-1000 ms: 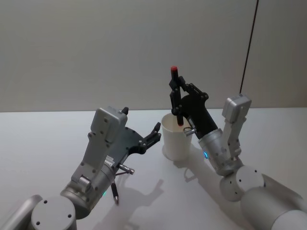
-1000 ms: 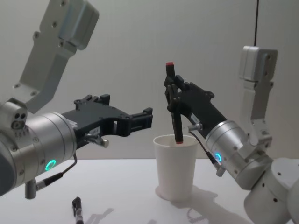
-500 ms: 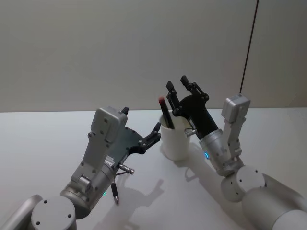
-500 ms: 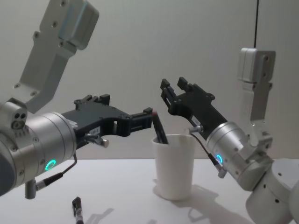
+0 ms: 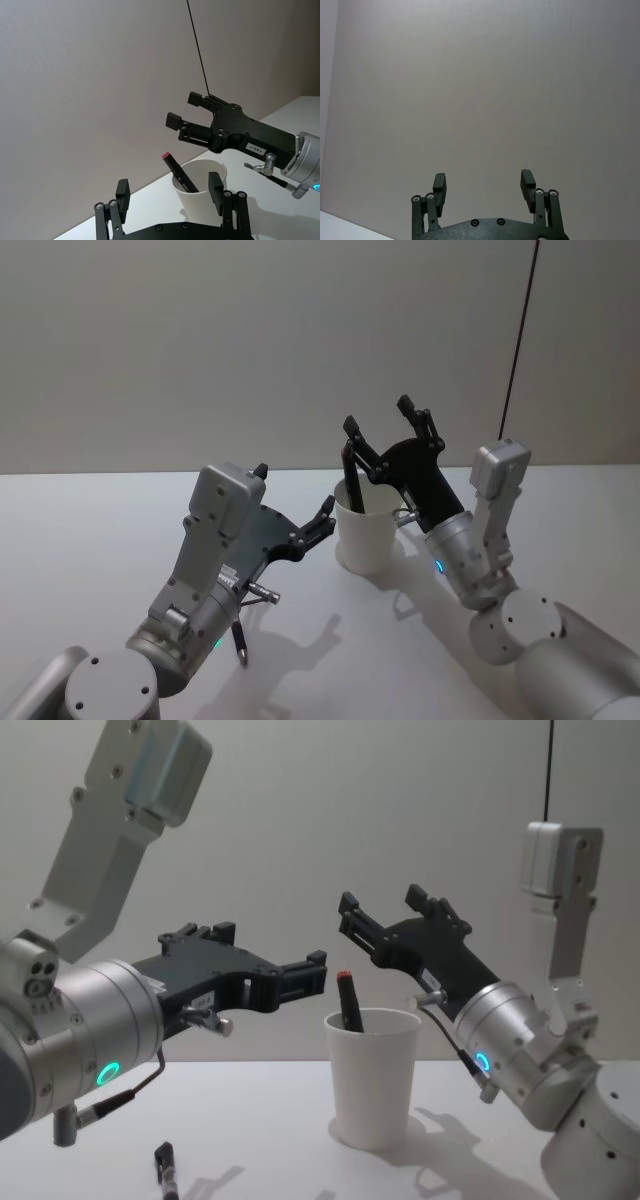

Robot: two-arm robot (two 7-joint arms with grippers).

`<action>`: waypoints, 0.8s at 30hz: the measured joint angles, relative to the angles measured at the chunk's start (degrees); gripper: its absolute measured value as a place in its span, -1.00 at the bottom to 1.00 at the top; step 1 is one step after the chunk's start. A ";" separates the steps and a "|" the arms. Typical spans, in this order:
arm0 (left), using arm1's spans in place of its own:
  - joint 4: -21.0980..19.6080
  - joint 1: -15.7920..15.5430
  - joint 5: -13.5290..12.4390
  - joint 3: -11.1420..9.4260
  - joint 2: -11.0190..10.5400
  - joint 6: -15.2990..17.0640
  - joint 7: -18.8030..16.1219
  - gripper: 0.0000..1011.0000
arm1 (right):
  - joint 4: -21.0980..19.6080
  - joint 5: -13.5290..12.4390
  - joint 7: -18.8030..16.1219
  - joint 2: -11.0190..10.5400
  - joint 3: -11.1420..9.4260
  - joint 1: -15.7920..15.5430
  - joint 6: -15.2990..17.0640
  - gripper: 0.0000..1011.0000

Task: Place the pen into the pen holder.

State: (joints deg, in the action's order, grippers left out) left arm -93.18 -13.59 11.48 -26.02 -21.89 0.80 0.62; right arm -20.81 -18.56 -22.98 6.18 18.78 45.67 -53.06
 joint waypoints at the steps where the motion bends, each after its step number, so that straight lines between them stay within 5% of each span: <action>1: 0.00 0.00 0.00 0.00 0.00 0.00 0.00 0.99 | -1.37 0.35 0.35 -0.27 -0.07 -0.68 0.67 0.83; 10: 0.00 0.00 0.00 0.00 0.00 0.00 0.00 0.99 | -12.16 2.35 2.49 -2.44 -0.52 -5.93 5.88 0.98; 24: 0.00 0.00 0.00 0.00 0.00 0.00 0.00 0.99 | -34.12 4.77 5.91 -7.77 -2.34 -16.84 19.57 0.98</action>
State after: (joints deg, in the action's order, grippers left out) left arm -93.18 -13.59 11.48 -26.02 -21.89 0.80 0.62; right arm -54.93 -13.78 -17.07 -1.60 16.44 28.83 -33.49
